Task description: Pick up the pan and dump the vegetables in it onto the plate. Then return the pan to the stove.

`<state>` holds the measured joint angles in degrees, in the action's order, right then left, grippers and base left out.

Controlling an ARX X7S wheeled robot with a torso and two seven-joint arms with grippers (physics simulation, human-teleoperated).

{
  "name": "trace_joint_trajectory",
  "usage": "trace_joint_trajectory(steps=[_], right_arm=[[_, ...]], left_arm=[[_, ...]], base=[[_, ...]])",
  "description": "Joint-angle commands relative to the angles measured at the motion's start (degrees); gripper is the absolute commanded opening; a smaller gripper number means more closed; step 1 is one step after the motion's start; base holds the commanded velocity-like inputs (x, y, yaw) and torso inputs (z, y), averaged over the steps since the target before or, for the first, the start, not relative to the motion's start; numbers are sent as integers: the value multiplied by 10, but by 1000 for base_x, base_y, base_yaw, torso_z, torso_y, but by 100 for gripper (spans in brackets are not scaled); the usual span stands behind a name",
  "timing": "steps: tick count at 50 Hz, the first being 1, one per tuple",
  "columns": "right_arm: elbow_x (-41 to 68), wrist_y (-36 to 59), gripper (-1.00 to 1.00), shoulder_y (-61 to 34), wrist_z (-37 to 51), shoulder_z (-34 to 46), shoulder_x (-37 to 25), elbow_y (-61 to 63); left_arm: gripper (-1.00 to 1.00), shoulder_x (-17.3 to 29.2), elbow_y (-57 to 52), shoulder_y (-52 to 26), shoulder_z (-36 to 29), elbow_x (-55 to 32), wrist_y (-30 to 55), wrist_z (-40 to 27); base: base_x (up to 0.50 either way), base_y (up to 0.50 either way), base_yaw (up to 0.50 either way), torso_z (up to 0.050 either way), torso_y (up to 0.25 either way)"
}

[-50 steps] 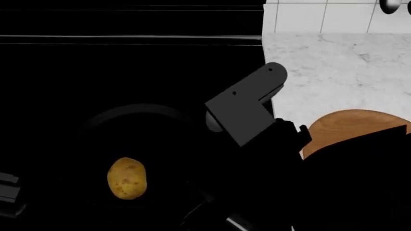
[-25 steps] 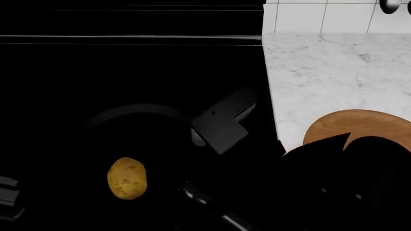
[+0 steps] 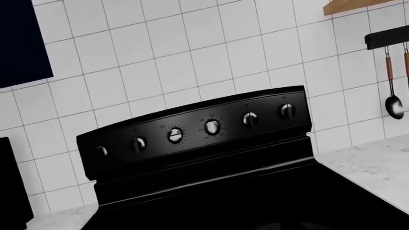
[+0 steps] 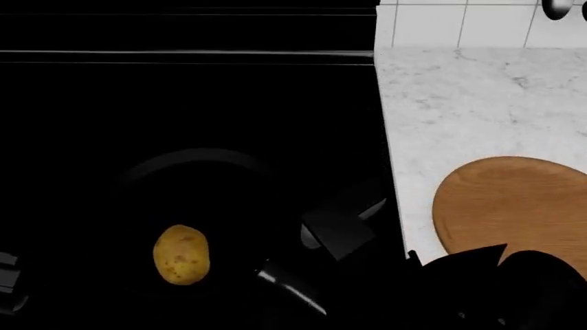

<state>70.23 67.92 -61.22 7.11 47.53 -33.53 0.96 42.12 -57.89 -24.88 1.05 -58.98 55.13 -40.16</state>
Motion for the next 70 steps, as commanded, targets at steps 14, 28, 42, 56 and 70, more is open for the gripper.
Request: trace_joint_trajectory(steps=[14,28,42,56,70], right_arm=[[-25,-32,-100,21,2,-26,-9,-10],[35,-1,-100,-35,67,-78,-9,37],[86,-22,-100,-52,102,-145,-33,65],[105,-122,-100,18,99,-222,-53,124],[66,-218,-100,117,53,-249,-51,104]], left_arm=[[100,2,-2,10,14,12,-30,-5],[100,5,16,38,1,49,-58,13],[100,13,15,43,-4,53,-65,12],[100,18,14,36,-14,51,-64,4],[100,25,13,44,-18,59,-76,3]], base=[[2,0,1,0,0],[0,0,0,0,0],[0,0,-1,0,0],[0,0,0,0,3],[0,0,0,1,2]])
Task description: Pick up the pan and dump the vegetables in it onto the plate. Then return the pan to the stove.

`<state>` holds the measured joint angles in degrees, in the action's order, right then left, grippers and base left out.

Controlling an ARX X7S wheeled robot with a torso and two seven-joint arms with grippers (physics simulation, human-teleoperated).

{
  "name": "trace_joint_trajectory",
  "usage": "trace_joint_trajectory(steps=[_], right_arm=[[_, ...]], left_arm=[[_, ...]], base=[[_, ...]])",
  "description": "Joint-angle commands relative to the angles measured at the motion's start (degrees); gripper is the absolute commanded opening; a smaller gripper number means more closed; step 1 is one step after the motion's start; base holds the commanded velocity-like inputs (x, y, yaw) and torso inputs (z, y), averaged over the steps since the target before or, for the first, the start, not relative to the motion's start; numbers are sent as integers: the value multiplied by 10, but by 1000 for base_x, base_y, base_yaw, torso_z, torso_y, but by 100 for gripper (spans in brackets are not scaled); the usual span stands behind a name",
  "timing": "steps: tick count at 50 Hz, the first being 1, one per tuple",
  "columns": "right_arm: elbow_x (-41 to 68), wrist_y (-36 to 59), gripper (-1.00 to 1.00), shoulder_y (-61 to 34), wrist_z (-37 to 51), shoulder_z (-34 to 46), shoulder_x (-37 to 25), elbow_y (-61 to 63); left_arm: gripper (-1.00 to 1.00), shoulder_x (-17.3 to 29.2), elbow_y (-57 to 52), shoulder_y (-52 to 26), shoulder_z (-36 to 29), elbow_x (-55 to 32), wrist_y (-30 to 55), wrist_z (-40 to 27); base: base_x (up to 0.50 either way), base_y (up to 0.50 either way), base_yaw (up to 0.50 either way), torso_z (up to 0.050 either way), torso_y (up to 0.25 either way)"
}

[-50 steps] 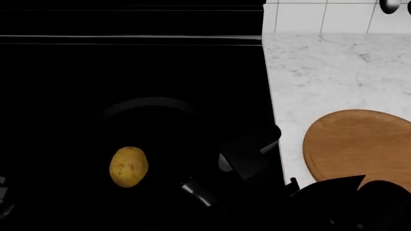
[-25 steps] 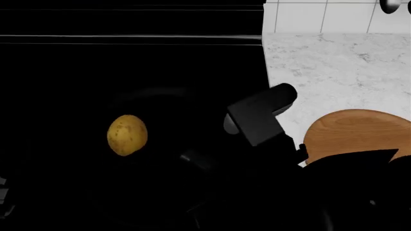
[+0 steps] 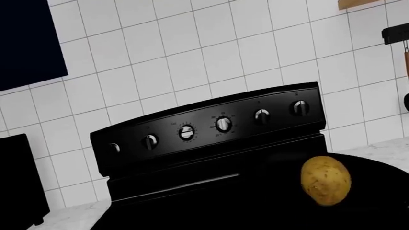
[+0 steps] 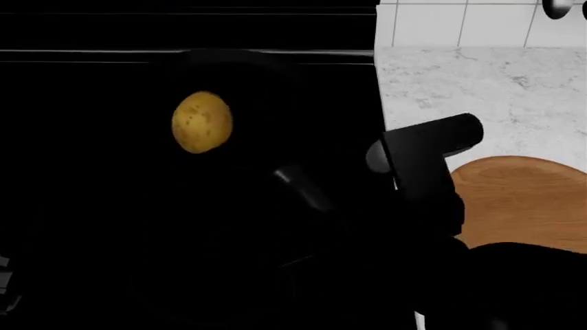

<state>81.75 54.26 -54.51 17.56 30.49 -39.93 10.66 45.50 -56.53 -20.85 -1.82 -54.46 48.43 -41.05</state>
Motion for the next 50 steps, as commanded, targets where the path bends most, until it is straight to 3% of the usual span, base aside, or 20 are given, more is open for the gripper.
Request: trace_joint_trajectory(steps=[1,17,30,50], right_arm=[[-49,-81,-100,54,-49,-79,12,4],[-13,-139,-100,120,-17,-157,-33,59],[18,-120,-100,134,36,-175,-74,94],[8,-246,-100,260,-65,-251,-37,75]], left_arm=[[100,-9,-1,5,11,14,-10,11],[100,-6,9,-3,-9,27,-14,12],[100,0,9,11,-22,61,-30,15],[100,2,9,12,-35,62,-30,9]], base=[[0,0,0,0,0],[0,0,0,1,3],[0,0,0,1,3],[0,0,0,1,3]])
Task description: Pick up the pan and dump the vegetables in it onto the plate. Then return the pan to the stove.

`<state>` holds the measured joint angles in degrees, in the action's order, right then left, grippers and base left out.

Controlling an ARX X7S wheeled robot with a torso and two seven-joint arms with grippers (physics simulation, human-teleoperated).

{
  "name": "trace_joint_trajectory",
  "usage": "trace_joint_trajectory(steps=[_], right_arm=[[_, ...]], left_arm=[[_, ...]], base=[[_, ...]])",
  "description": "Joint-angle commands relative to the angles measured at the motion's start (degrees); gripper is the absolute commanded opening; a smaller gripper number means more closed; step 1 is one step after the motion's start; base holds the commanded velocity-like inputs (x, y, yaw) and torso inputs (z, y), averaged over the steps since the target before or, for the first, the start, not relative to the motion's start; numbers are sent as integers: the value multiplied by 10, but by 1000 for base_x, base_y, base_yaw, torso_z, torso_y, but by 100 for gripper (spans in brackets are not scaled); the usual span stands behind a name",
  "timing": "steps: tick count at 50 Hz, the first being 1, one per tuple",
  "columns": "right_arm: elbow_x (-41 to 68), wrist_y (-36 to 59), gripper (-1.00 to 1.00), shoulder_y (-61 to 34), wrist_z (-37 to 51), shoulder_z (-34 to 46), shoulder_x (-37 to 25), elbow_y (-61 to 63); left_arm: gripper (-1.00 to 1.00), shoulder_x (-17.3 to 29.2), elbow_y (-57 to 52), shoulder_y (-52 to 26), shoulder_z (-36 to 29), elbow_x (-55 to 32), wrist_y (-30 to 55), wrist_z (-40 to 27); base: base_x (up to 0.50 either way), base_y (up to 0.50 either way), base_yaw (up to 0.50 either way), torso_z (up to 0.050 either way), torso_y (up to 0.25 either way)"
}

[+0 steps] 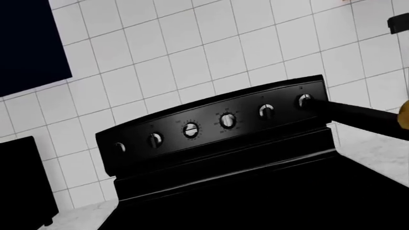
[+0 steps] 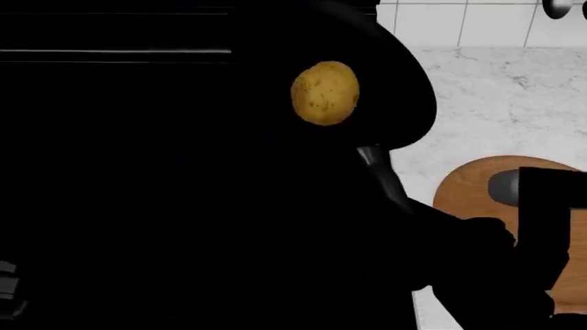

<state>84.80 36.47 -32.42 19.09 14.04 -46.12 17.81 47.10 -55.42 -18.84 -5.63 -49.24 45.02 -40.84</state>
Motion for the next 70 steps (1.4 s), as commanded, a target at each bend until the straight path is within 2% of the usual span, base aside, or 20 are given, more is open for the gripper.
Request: trace_joint_trajectory(steps=[1,14,19,21,26,28,35,39,40,41,42,44,46,53,70], right_arm=[[-23,-69,-100,40,-82,-87,26,3],[24,-14,-100,24,-67,-49,37,-95],[44,31,-100,-27,-75,-17,46,-143],[52,23,-100,-38,-80,-28,51,-156],[69,-14,-100,-39,-93,-76,43,-120],[54,-10,-100,-48,-78,-69,38,-103],[56,-17,-100,-53,-58,-85,25,-34],[43,16,-100,-97,-21,-52,23,21],[4,55,-100,-123,10,-12,12,41],[1,57,-100,-123,18,-7,16,48],[-52,102,-100,-144,53,40,8,58],[-74,116,-100,-147,72,58,7,73],[-107,176,-100,-178,120,106,5,99],[-84,242,-100,-206,192,130,-6,138],[-61,308,-100,-245,245,174,17,156]], left_arm=[[100,-14,-2,-9,2,10,4,7],[100,-16,-10,-6,-12,22,-7,6],[100,-17,-37,-24,-34,17,11,-9],[100,3,-45,-32,-67,8,-9,-35],[100,10,-36,-34,-95,12,-16,-42],[100,0,-27,-34,-120,32,-18,-32],[100,-8,-9,-49,-135,36,-17,-22],[100,-12,-12,-65,-142,32,-8,-24],[100,-12,-14,-66,-139,26,-11,-23],[100,-12,-15,-68,-139,25,-10,-24],[100,-14,-13,-70,-141,25,-13,-21],[100,-16,-9,-71,-143,27,-17,-17],[100,-18,-6,-75,-145,26,-18,-15],[100,-11,-4,-66,-130,13,-31,-17],[100,0,-8,-57,-122,2,-43,-25]], base=[[0,0,0,10,0],[0,0,0,0,3],[0,0,0,2,2],[0,0,0,0,5],[0,0,0,2,4],[0,0,0,0,6],[0,0,0,0,3],[0,0,0,3,3],[0,0,0,0,10],[0,0,0,0,0],[0,0,0,0,0],[0,0,0,0,0],[0,0,0,0,0],[0,0,0,1,3],[0,0,0,1,4]])
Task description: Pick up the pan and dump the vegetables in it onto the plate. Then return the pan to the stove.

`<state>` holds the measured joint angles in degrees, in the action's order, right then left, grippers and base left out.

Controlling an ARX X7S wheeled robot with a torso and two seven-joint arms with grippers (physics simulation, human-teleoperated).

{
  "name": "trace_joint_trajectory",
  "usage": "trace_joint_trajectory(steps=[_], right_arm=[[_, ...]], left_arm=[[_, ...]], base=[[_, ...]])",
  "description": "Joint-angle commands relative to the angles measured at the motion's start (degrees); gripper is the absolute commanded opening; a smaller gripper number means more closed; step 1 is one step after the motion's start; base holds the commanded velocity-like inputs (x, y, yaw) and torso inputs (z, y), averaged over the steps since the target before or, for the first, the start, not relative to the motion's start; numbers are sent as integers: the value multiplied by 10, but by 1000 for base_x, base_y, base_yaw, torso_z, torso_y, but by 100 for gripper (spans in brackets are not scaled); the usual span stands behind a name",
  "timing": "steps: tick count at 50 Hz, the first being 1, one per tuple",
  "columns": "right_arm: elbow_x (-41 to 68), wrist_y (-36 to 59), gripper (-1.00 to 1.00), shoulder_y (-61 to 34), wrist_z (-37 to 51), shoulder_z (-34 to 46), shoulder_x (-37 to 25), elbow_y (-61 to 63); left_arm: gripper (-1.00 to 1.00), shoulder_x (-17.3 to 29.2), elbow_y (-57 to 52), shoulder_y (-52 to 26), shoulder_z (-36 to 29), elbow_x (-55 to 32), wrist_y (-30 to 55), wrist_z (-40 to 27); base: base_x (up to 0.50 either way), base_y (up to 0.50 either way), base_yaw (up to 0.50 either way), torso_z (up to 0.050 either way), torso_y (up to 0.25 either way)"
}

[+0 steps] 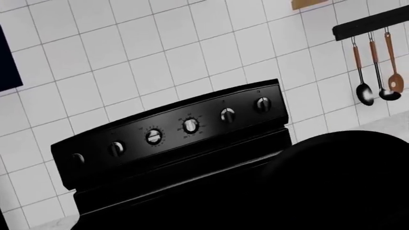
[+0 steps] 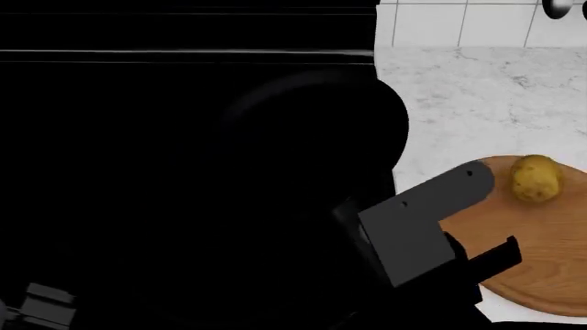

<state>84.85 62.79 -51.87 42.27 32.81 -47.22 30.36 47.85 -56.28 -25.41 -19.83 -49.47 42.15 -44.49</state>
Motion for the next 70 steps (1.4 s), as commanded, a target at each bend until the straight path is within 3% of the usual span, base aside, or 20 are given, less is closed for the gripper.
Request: trace_joint_trajectory(steps=[1,13,40,59,60,70], right_arm=[[-64,43,-100,-50,10,-12,30,29],[-85,20,-100,-15,-9,6,46,26],[-240,-141,-100,98,-157,41,62,-49],[-257,-194,-100,170,-177,51,62,-69],[-253,-193,100,167,-174,48,61,-65],[-239,-181,100,155,-125,29,44,-2]], left_arm=[[100,-6,2,10,22,4,-16,12],[100,6,3,27,32,6,-34,10],[100,21,4,36,39,1,-46,2],[100,27,11,53,37,15,-64,2],[100,26,12,55,37,17,-65,2],[100,29,13,68,36,22,-76,2]], base=[[0,0,0,0,0],[0,0,0,1,3],[0,0,0,1,3],[0,0,1,1,1],[0,0,0,0,0],[0,0,0,0,0]])
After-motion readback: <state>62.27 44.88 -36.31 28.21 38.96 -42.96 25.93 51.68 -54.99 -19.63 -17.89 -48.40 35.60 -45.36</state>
